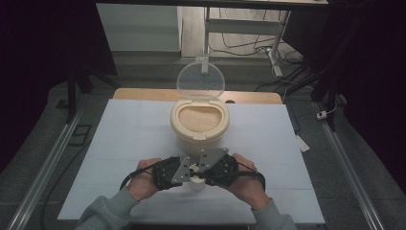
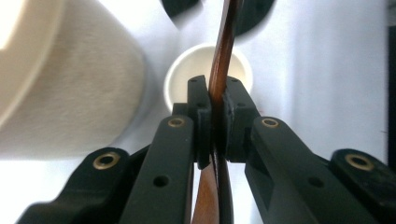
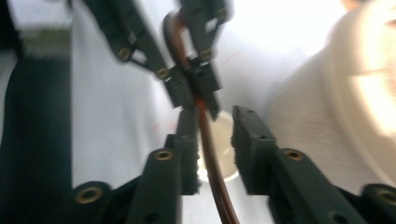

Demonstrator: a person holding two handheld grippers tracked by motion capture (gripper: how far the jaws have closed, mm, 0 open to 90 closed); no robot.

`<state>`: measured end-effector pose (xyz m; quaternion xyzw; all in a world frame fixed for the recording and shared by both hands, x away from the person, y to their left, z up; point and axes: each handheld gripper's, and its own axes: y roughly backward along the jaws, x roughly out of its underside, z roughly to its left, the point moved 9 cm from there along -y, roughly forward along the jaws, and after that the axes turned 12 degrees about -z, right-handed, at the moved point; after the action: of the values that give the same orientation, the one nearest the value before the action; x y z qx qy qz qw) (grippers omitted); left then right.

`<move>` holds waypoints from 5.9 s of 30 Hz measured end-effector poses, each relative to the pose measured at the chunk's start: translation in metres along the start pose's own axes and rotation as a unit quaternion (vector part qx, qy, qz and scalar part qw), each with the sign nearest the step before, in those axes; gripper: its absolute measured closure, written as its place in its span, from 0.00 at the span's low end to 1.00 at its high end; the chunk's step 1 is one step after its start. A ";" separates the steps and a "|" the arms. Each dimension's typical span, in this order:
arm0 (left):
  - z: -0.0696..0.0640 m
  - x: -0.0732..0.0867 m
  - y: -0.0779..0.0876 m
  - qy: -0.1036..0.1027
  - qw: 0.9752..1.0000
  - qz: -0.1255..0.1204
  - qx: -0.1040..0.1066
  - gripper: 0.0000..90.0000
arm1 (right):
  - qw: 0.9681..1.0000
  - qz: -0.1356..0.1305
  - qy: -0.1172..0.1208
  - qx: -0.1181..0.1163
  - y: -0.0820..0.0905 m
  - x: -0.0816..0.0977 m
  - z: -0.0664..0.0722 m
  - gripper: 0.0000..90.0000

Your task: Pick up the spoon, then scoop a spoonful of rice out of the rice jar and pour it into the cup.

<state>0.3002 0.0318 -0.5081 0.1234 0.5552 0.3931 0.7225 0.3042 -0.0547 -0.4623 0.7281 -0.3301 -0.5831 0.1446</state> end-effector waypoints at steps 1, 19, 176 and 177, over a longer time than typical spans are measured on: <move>0.002 0.000 0.002 0.003 1.000 -0.003 -0.006 0.92 | 1.000 -0.019 -0.011 0.018 0.004 -0.003 -0.004 0.68; 0.020 0.006 0.011 0.055 0.996 -0.041 -0.061 0.92 | 0.961 -0.149 -0.193 0.130 0.050 0.021 -0.040 0.46; 0.009 0.144 0.071 0.345 0.930 -0.072 -0.105 0.15 | 0.864 -0.279 -0.269 0.321 0.074 -0.016 -0.171 0.93; 0.009 0.144 0.070 0.345 0.930 -0.071 -0.104 0.15 | 0.867 -0.274 -0.262 0.324 0.073 -0.017 -0.171 0.93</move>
<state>0.2885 0.1818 -0.5632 -0.1354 0.7337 0.4141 0.5215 0.4415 -0.1278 -0.3581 0.6158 -0.3137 -0.6287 -0.3565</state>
